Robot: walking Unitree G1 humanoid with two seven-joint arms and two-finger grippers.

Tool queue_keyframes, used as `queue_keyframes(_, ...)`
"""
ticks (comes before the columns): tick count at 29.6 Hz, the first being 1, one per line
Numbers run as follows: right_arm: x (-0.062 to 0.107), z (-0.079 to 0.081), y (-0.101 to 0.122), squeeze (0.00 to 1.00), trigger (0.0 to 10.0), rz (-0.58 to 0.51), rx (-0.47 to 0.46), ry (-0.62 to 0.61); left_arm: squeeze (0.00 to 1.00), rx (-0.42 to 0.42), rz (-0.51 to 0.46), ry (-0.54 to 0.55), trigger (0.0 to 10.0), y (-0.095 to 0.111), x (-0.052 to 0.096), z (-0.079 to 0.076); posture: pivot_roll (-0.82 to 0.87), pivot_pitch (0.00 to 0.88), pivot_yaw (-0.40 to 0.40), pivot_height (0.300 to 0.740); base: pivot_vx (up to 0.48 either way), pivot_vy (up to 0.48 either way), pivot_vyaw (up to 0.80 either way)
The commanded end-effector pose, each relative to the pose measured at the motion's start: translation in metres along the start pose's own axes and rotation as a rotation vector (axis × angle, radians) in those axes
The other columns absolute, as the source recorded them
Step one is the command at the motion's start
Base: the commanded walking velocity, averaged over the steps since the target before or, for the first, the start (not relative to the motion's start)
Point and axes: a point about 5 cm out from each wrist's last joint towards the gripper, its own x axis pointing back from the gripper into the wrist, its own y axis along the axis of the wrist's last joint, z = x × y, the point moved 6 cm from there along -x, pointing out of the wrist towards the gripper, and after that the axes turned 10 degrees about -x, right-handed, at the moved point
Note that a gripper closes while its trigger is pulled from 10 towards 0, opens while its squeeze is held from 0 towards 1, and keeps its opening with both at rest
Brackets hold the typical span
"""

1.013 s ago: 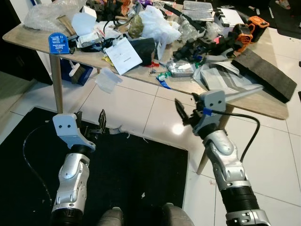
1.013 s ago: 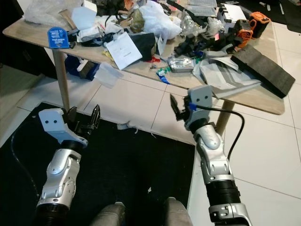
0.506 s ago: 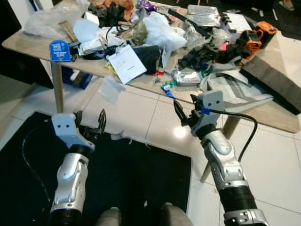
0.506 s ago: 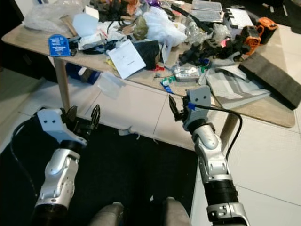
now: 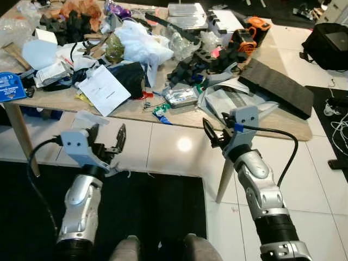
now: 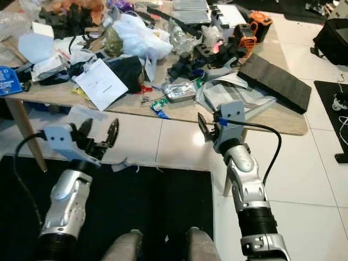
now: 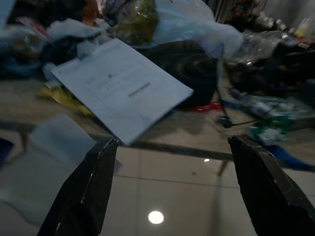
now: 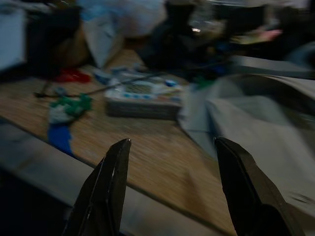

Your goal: Picking trash to rubbish bin

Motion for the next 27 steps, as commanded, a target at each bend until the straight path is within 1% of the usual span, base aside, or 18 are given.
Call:
queue_keyframes(1,0.004,0.0,-0.001,0.0,10.0,0.009,-0.02,0.023,0.0,-0.004,-0.009,-0.015,10.0,0.002,0.001,0.0,0.0,0.152,-0.014,0.74,0.247,0.0,0.0)
queue_keyframes(4,0.007,0.006,-0.001,0.0,10.0,0.011,-0.035,0.075,0.0,-0.01,-0.013,-0.017,10.0,0.003,0.0,0.002,0.0,0.152,-0.014,0.74,0.244,0.0,0.0)
queue_keyframes(5,0.013,0.014,-0.001,0.0,10.0,0.035,-0.088,0.176,0.0,-0.016,-0.019,-0.02,10.0,0.005,0.0,0.004,0.0,0.155,-0.014,0.74,0.247,0.0,0.0)
queue_keyframes(6,0.013,0.014,-0.001,0.0,10.0,0.035,-0.088,0.176,0.0,-0.016,-0.019,-0.02,10.0,0.005,0.0,0.004,0.0,0.155,-0.014,0.74,0.247,0.0,0.0)
queue_keyframes(8,0.022,0.019,-0.001,0.0,10.0,0.082,-0.112,0.287,0.0,-0.031,-0.023,-0.027,10.0,0.007,0.0,0.006,0.0,0.155,-0.015,0.74,0.247,0.0,0.0)
queue_keyframes(9,0.022,0.019,-0.001,0.0,10.0,0.082,-0.112,0.287,0.0,-0.031,-0.023,-0.027,10.0,0.007,0.0,0.006,0.0,0.155,-0.015,0.74,0.247,0.0,0.0)
queue_keyframes(10,0.033,0.019,0.002,0.0,10.0,0.126,-0.097,0.377,0.0,-0.04,-0.029,-0.034,10.0,0.009,0.001,0.008,0.0,0.158,-0.015,0.74,0.0,0.0,0.0)
queue_keyframes(12,0.038,0.016,0.006,0.0,10.0,0.148,-0.081,0.416,0.0,-0.054,-0.035,-0.05,10.0,0.011,0.0,0.008,-0.01,0.157,-0.014,0.74,0.0,0.0,0.0)
queue_keyframes(13,0.042,0.011,0.013,0.0,10.0,0.164,-0.054,0.445,0.0,-0.074,-0.041,-0.081,10.0,0.014,-0.002,0.006,-0.01,0.157,-0.014,0.74,0.0,0.0,0.0)
queue_keyframes(14,0.043,0.01,0.014,0.0,10.0,0.167,-0.047,0.451,0.0,-0.079,-0.042,-0.088,10.0,0.014,-0.002,0.006,-0.01,0.157,-0.014,0.74,0.0,0.0,0.0)
queue_keyframes(15,0.045,0.006,0.02,0.0,10.0,0.17,-0.039,0.458,0.0,-0.111,-0.047,-0.133,10.0,0.017,-0.004,0.002,-0.01,0.158,-0.013,0.74,0.0,0.0,0.0)
queue_keyframes(16,0.045,0.006,0.02,0.0,10.0,0.17,-0.039,0.458,0.0,-0.111,-0.047,-0.133,10.0,0.017,-0.004,0.002,-0.01,0.158,-0.013,0.74,0.0,0.0,0.0)
queue_keyframes(17,0.045,0.004,0.026,0.0,10.0,0.17,-0.022,0.47,0.0,-0.13,-0.06,-0.182,10.0,0.022,-0.005,-0.002,-0.02,0.157,-0.01,0.74,0.0,0.0,0.0)
queue_keyframes(18,0.045,0.004,0.026,0.0,10.0,0.17,-0.022,0.47,0.0,-0.13,-0.06,-0.182,10.0,0.022,-0.005,-0.002,-0.02,0.157,-0.01,0.74,0.0,0.0,0.0)
queue_keyframes(20,0.047,0.004,0.029,0.0,10.0,0.178,-0.003,0.49,0.0,-0.155,-0.084,-0.245,10.0,0.032,-0.009,-0.006,-0.01,0.157,-0.011,0.74,0.0,0.0,0.0)
queue_keyframes(23,0.049,0.006,0.03,0.0,10.0,0.186,-0.007,0.51,0.0,-0.177,-0.101,-0.277,10.0,0.039,-0.012,-0.007,-0.01,0.155,-0.012,0.74,0.0,0.0,0.0)
queue_keyframes(25,0.047,0.004,0.031,0.0,10.0,0.18,-0.001,0.49,0.0,-0.189,-0.106,-0.292,10.0,0.042,-0.014,-0.007,-0.01,0.155,-0.012,0.74,0.0,0.0,0.0)
queue_keyframes(27,0.044,0.004,0.023,0.0,10.0,0.199,-0.011,0.463,0.0,-0.184,-0.104,-0.29,10.0,0.043,-0.016,-0.006,-0.01,0.151,-0.011,0.74,0.0,0.0,0.0)
